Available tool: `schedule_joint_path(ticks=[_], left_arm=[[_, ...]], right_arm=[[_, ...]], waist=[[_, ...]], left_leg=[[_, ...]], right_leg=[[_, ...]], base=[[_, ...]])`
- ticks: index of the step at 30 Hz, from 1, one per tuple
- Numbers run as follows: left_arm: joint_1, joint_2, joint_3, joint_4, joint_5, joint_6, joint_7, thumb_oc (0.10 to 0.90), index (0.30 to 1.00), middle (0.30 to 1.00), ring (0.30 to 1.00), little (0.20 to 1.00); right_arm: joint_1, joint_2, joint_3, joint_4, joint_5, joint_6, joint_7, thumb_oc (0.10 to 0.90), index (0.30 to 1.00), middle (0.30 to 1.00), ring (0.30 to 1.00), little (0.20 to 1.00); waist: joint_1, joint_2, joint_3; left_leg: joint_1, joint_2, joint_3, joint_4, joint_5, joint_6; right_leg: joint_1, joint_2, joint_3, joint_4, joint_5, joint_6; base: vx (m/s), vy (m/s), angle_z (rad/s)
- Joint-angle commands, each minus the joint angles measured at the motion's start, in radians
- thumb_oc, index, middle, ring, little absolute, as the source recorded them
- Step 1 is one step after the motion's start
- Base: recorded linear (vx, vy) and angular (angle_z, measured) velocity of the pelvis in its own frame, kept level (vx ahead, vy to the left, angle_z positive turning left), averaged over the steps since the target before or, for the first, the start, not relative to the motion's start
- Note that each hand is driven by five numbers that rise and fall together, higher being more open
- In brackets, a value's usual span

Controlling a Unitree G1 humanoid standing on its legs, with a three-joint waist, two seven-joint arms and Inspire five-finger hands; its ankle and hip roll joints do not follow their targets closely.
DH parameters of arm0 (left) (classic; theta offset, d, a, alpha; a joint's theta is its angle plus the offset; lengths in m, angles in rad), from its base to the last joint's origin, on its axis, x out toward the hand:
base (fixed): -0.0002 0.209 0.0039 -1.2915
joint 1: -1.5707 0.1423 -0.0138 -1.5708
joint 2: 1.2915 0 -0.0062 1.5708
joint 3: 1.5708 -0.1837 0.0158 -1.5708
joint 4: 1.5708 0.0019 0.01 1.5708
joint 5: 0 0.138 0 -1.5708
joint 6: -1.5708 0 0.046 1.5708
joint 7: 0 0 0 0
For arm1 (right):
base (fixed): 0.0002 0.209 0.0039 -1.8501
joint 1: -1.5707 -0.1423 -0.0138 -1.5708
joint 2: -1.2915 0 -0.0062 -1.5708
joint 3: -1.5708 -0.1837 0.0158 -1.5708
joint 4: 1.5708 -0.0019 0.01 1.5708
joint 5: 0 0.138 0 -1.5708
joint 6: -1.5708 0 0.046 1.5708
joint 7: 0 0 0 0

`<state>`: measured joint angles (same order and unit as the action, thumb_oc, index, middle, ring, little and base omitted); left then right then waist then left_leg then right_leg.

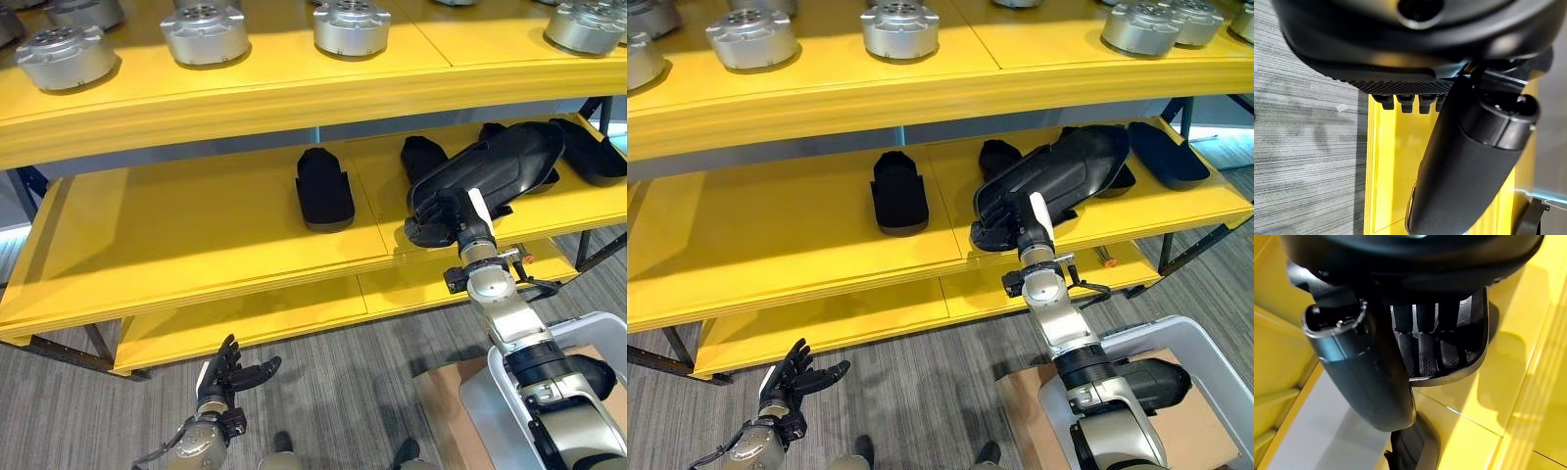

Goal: Move parts from the plastic box to the shelf.

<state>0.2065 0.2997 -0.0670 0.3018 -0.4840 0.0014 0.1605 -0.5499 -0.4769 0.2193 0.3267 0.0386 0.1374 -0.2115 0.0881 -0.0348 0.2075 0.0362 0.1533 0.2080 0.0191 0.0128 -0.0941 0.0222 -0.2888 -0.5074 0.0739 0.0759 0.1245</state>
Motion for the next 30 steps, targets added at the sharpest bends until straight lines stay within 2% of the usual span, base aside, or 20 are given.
schedule_joint_path(ticks=[1,2,5,6,9,10,12,15,17,18,19,22,24,25,26,27,28,30], left_arm=[[-0.026,0.093,0.026,-0.105,0.039,-0.066,-0.006,0.900,1.000,1.000,1.000,1.000],[-0.032,0.098,0.024,-0.105,0.041,-0.067,-0.004,0.900,1.000,1.000,1.000,1.000],[-0.039,0.105,0.024,-0.104,0.040,-0.068,-0.002,0.900,1.000,1.000,1.000,1.000],[-0.044,0.115,0.026,-0.109,0.041,-0.071,0.001,0.900,1.000,1.000,1.000,1.000],[-0.047,0.122,0.035,-0.114,0.043,-0.073,0.008,0.900,1.000,1.000,1.000,1.000],[-0.047,0.122,0.035,-0.115,0.043,-0.073,0.008,0.900,1.000,1.000,1.000,1.000],[-0.063,0.136,0.032,-0.112,0.047,-0.075,0.007,0.900,1.000,1.000,1.000,1.000],[-0.091,0.150,0.015,-0.101,0.043,-0.081,0.005,0.900,1.000,1.000,1.000,1.000],[-0.105,0.158,0.003,-0.097,0.050,-0.081,-0.001,0.900,1.000,1.000,1.000,1.000],[-0.106,0.157,0.003,-0.096,0.050,-0.081,-0.001,0.900,1.000,1.000,1.000,1.000],[-0.118,0.154,-0.008,-0.090,0.052,-0.076,-0.002,0.900,1.000,1.000,1.000,1.000],[-0.128,0.141,-0.015,-0.093,0.055,-0.073,-0.004,0.900,1.000,1.000,1.000,1.000],[-0.141,0.130,-0.030,-0.088,0.059,-0.074,-0.009,0.900,1.000,1.000,1.000,1.000],[-0.145,0.125,-0.030,-0.082,0.051,-0.076,-0.008,0.900,1.000,1.000,1.000,1.000],[-0.145,0.125,-0.030,-0.082,0.051,-0.076,-0.008,0.900,1.000,1.000,1.000,1.000],[-0.136,0.111,-0.033,-0.078,0.051,-0.080,-0.008,0.900,1.000,1.000,1.000,1.000],[-0.135,0.111,-0.034,-0.078,0.051,-0.081,-0.008,0.900,1.000,1.000,1.000,1.000],[-0.113,0.096,-0.038,-0.081,0.051,-0.078,-0.013,0.900,1.000,1.000,1.000,1.000]], right_arm=[[-0.148,-0.027,-0.031,-0.079,-0.059,-0.103,-0.026,0.400,0.300,0.300,0.300,0.300],[-0.158,-0.020,-0.026,-0.075,-0.060,-0.104,-0.027,0.400,0.300,0.300,0.300,0.300],[-0.172,-0.019,-0.025,-0.068,-0.062,-0.102,-0.027,0.400,0.300,0.300,0.300,0.300],[-0.190,-0.012,-0.013,-0.069,-0.064,-0.103,-0.025,0.400,0.300,0.300,0.300,0.300],[-0.205,0.000,-0.006,-0.071,-0.062,-0.101,-0.021,0.400,0.300,0.300,0.300,0.300],[-0.205,0.000,-0.006,-0.071,-0.062,-0.100,-0.021,0.400,0.300,0.300,0.300,0.300],[-0.224,0.000,0.011,-0.062,-0.064,-0.100,-0.014,0.400,0.300,0.300,0.300,0.300],[-0.239,-0.018,0.020,-0.063,-0.047,-0.104,-0.005,0.400,0.300,0.300,0.300,0.300],[-0.252,-0.025,0.030,-0.060,-0.032,-0.108,0.000,0.400,0.300,0.300,0.300,0.300],[-0.253,-0.025,0.030,-0.059,-0.031,-0.108,0.000,0.400,0.300,0.300,0.300,0.300],[-0.279,-0.017,0.053,-0.041,-0.014,-0.116,0.003,0.400,0.300,0.300,0.300,0.300],[-0.306,-0.028,0.076,-0.021,0.004,-0.119,0.012,0.400,0.300,0.300,0.300,0.300],[-0.325,-0.039,0.095,-0.011,0.008,-0.119,0.012,0.400,0.300,0.300,0.300,0.300],[-0.321,-0.049,0.095,-0.023,0.009,-0.118,0.016,0.400,0.300,0.300,0.300,0.300],[-0.321,-0.049,0.095,-0.024,0.009,-0.118,0.016,0.400,0.300,0.300,0.300,0.300],[-0.290,-0.063,0.090,-0.060,0.014,-0.120,0.026,0.400,0.300,0.300,0.300,0.300],[-0.287,-0.063,0.089,-0.061,0.014,-0.119,0.026,0.400,0.300,0.300,0.300,0.300],[-0.269,-0.059,0.086,-0.066,0.017,-0.124,0.031,0.400,0.300,0.300,0.300,0.300]], waist=[[0.020,-0.068,-0.091],[0.028,-0.076,-0.085],[0.034,-0.081,-0.080],[0.039,-0.088,-0.073],[0.046,-0.092,-0.060],[0.047,-0.092,-0.060],[0.054,-0.081,-0.050],[0.021,-0.072,-0.041],[-0.004,-0.061,-0.035],[-0.004,-0.062,-0.036],[-0.017,-0.061,-0.028],[-0.043,-0.069,-0.018],[-0.065,-0.071,-0.013],[-0.071,-0.083,-0.021],[-0.071,-0.082,-0.019],[-0.078,-0.089,-0.037],[-0.077,-0.088,-0.037],[-0.067,-0.077,-0.074]], left_leg=[[-0.025,-0.046,-0.032,0.099,-0.136,0.055],[-0.044,-0.065,-0.038,0.123,-0.151,0.068],[-0.060,-0.078,-0.043,0.143,-0.162,0.077],[-0.076,-0.093,-0.047,0.171,-0.181,0.091],[-0.090,-0.110,-0.048,0.187,-0.193,0.111],[-0.091,-0.111,-0.048,0.189,-0.193,0.111],[-0.103,-0.120,-0.062,0.197,-0.198,0.128],[-0.082,-0.136,-0.098,0.159,-0.181,0.143],[-0.064,-0.145,-0.119,0.134,-0.171,0.157],[-0.067,-0.146,-0.119,0.132,-0.166,0.156],[-0.046,-0.158,-0.130,0.107,-0.157,0.168],[-0.018,-0.185,-0.143,0.076,-0.147,0.173],[-0.004,-0.196,-0.163,0.070,-0.153,0.168],[-0.011,-0.201,-0.168,0.073,-0.149,0.160],[-0.010,-0.200,-0.169,0.073,-0.149,0.160],[-0.010,-0.197,-0.171,0.085,-0.158,0.145],[-0.008,-0.196,-0.171,0.085,-0.159,0.145],[0.005,-0.182,-0.156,0.078,-0.161,0.129]], right_leg=[[-0.011,-0.090,0.053,-0.010,0.113,0.084],[-0.009,-0.107,0.056,-0.015,0.139,0.092],[-0.010,-0.120,0.059,-0.016,0.160,0.097],[-0.015,-0.136,0.071,-0.017,0.188,0.104],[-0.027,-0.152,0.093,-0.007,0.221,0.109],[-0.028,-0.153,0.094,-0.006,0.221,0.109],[-0.055,-0.160,0.144,0.063,0.195,0.096],[-0.129,-0.065,0.298,0.122,0.156,0.064],[-0.185,0.031,0.349,0.168,0.087,0.028],[-0.189,0.030,0.349,0.170,0.088,0.026],[-0.238,0.103,0.321,0.215,0.031,-0.001],[-0.306,0.188,0.290,0.248,0.020,-0.014],[-0.321,0.224,0.328,0.245,0.020,-0.007],[-0.282,0.230,0.350,0.194,0.010,-0.016],[-0.280,0.230,0.350,0.192,0.011,-0.016],[-0.206,0.244,0.394,0.120,-0.034,-0.033],[-0.203,0.245,0.395,0.116,-0.033,-0.034],[-0.141,0.247,0.375,0.053,-0.043,-0.044]], base=[[-0.01,0.144,0.16],[-0.01,0.096,0.20],[-0.02,0.133,0.18],[-0.02,0.193,0.09],[-0.02,0.147,0.19],[-0.02,0.144,0.16],[0.00,0.168,0.15],[0.05,0.128,0.34],[0.05,0.111,0.32],[0.06,0.142,0.56],[0.04,0.123,0.52],[0.04,0.096,0.24],[0.06,-0.017,0.42],[0.04,-0.055,0.44],[0.10,-0.125,0.61],[0.09,-0.081,0.47],[0.19,-0.155,0.24],[0.18,-0.126,-0.09]])
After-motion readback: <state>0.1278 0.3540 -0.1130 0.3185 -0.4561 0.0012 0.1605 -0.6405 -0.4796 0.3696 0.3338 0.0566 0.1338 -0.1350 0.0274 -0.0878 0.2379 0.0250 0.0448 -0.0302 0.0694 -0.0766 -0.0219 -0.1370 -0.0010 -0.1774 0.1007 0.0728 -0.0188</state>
